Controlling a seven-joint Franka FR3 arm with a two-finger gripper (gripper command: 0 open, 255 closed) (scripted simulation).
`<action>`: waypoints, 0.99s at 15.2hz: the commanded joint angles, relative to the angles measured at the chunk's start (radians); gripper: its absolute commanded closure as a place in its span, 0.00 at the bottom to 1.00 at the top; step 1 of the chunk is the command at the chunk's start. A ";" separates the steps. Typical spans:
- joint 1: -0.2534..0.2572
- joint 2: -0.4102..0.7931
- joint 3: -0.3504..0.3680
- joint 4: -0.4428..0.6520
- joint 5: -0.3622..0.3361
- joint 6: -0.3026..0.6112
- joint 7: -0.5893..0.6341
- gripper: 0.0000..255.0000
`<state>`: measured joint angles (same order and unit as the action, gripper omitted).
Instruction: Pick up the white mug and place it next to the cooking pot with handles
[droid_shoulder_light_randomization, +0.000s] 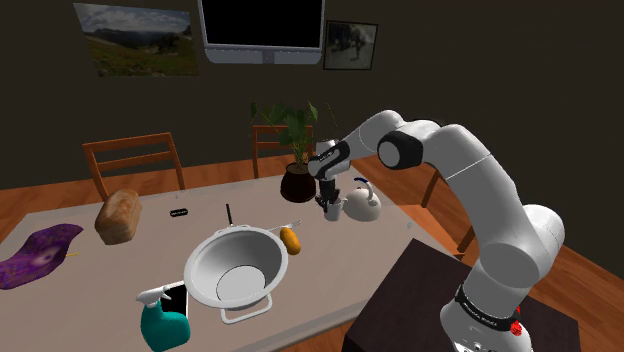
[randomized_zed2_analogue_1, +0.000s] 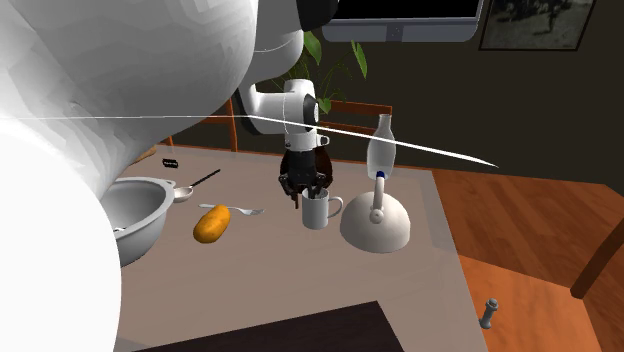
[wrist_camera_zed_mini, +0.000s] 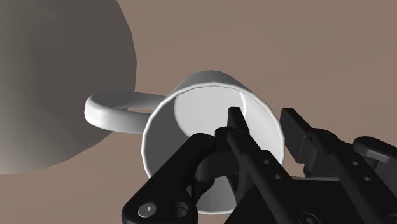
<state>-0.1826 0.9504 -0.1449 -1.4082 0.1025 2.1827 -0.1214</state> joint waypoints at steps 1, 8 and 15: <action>0.000 0.000 0.000 0.000 0.000 0.000 0.000 1.00; 0.000 0.000 0.000 0.000 0.000 0.000 0.000 1.00; 0.005 -0.072 -0.007 -0.027 -0.006 -0.045 0.000 1.00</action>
<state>-0.1783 0.8886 -0.1508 -1.4303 0.0973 2.1432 -0.1215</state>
